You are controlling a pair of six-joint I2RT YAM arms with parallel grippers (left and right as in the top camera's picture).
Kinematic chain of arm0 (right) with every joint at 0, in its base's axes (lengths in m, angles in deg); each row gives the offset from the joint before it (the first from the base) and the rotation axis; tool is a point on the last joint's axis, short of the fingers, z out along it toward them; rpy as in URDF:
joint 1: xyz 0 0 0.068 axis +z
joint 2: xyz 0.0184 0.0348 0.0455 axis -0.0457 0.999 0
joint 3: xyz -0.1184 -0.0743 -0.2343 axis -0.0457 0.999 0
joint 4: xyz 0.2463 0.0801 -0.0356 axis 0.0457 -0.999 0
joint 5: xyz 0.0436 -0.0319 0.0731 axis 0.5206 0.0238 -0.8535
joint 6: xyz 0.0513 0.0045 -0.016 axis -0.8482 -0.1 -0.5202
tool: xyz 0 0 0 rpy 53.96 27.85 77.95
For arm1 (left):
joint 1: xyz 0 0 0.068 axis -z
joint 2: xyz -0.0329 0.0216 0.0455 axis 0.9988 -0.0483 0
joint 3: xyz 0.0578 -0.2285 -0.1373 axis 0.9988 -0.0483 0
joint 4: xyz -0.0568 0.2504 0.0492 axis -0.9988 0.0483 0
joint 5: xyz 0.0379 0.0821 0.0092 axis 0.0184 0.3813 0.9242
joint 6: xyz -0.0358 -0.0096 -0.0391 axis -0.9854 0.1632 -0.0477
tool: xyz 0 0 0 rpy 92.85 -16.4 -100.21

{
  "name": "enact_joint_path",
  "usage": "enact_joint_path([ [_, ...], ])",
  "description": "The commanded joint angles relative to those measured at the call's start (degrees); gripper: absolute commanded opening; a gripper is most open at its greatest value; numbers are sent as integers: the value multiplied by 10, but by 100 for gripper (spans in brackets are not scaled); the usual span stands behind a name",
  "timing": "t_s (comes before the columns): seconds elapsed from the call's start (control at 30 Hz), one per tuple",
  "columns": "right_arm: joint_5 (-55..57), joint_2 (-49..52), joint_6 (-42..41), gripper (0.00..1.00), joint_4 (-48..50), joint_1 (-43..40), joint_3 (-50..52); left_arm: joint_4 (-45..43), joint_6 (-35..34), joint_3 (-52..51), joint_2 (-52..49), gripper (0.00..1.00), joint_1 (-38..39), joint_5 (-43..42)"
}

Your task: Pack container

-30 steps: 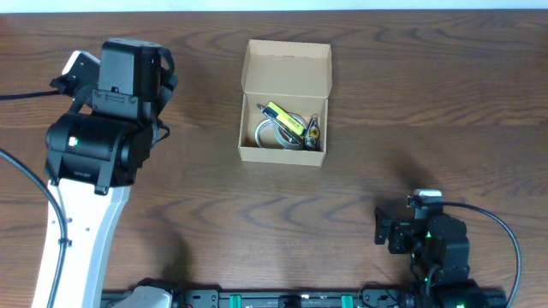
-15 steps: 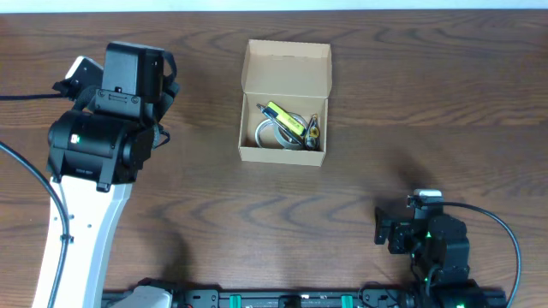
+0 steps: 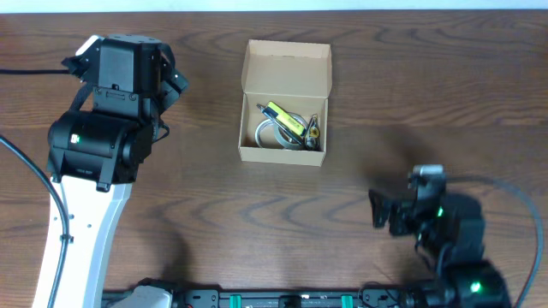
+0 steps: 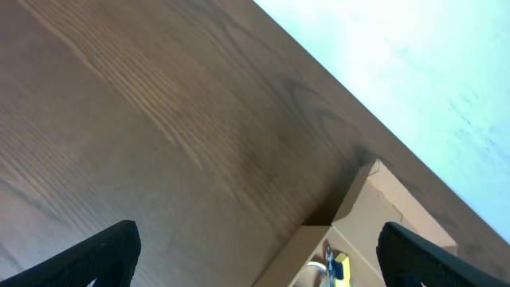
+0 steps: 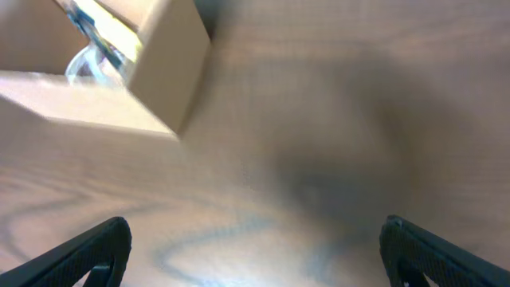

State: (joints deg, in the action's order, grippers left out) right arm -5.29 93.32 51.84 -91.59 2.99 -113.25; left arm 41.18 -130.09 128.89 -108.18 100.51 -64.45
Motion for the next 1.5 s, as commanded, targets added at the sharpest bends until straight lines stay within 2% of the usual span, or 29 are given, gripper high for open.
enact_joint_path([
  [0.0,-1,110,35,99,-13,-5,-116,-2,37,10,-6,96,-6,-4],
  [0.17,0,335,87,99,-101,-5,-337,-12,38,19,-7,96,-31,-5],
  [0.23,-1,402,99,99,-129,-5,-406,-24,35,19,-7,96,-44,-5],
  [0.3,-15,475,155,99,-155,-3,-482,-42,35,19,-7,96,-54,-11],
  [0.37,-23,521,173,99,-144,-2,-521,-62,35,19,-7,96,-59,-11],
  [0.63,-40,607,170,98,11,-4,-539,-80,35,19,-7,96,-59,-10],
  [0.73,-26,627,139,96,42,-6,-539,-95,36,18,-15,96,-59,-11],
  [0.8,-12,645,113,97,67,-8,-539,-126,42,18,-36,100,-59,-17],
  [0.9,6,665,81,96,92,-13,-539,-169,42,18,-73,100,-59,-19],
  [0.97,9,678,61,93,105,-20,-539,-200,42,18,-101,92,-59,-18],
  [1.03,9,691,39,91,116,-29,-539,-231,38,18,-134,75,-62,-17],
  [1.1,9,704,18,86,123,-39,-539,-256,28,18,-166,54,-67,-16],
  [1.13,9,711,10,83,125,-44,-539,-266,22,18,-181,40,-71,-17],
  [1.17,9,717,2,78,125,-49,-539,-273,16,18,-195,25,-74,-17],
  [1.23,8,731,-16,65,124,-58,-539,-279,1,18,-222,5,-81,-18],
  [1.3,4,744,-27,52,125,-64,-539,-278,-24,18,-241,6,-86,-21],
  [1.47,-14,770,-50,10,133,-69,-539,-302,-27,18,-278,5,-104,-46],
])
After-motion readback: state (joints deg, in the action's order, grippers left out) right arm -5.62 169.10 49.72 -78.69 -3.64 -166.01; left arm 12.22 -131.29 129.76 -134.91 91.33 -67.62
